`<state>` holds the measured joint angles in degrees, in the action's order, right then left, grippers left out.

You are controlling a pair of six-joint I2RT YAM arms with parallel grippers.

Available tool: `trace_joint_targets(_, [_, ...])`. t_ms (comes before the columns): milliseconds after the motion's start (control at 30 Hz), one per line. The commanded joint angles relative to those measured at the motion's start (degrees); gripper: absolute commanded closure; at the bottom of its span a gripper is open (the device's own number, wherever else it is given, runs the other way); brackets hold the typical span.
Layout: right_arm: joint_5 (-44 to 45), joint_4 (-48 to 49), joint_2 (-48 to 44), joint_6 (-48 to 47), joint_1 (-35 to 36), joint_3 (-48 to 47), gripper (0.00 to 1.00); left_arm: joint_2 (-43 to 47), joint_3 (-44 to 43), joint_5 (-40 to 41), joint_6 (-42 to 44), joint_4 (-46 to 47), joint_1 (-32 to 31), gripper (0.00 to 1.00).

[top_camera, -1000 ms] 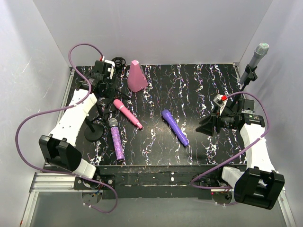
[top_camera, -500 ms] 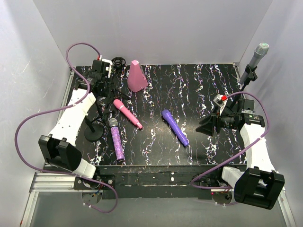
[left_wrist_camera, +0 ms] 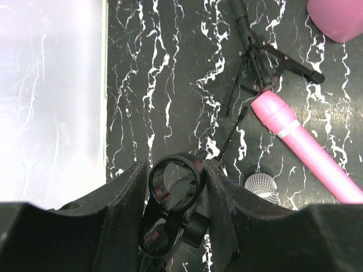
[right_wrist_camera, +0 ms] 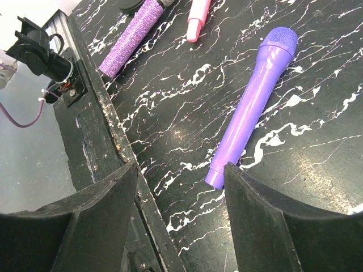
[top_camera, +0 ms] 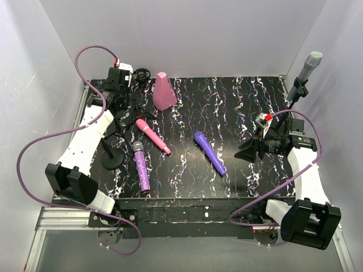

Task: Attach the microphones to the stand

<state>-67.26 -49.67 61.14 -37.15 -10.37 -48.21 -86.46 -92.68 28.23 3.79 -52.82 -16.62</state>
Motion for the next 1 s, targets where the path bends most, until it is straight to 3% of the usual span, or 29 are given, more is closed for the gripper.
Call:
trace_joint_targets(0, [-0.8,-1.0,0.0,-0.7,0.1,-0.9,0.31,4.0,-3.3,3.4,2.1,5.0,0.0,0.93])
trace_joint_targets(233, [-0.9,-1.0,0.3,-0.9,0.1,-0.9,0.31,4.6,-5.2,3.4,2.7,6.7,0.0,0.94])
trace_joint_targets(633, [-1.0,-1.2,0.5,-0.9,0.1,-1.0,0.31,6.1,-7.7,-4.2,0.8,4.7,0.0,0.96])
trace_joint_targets(967, [-0.9,-1.3,0.6,-1.1,0.1,-1.0,0.31,8.8,-6.5,-21.6,-1.1,6.1,-0.5,0.97])
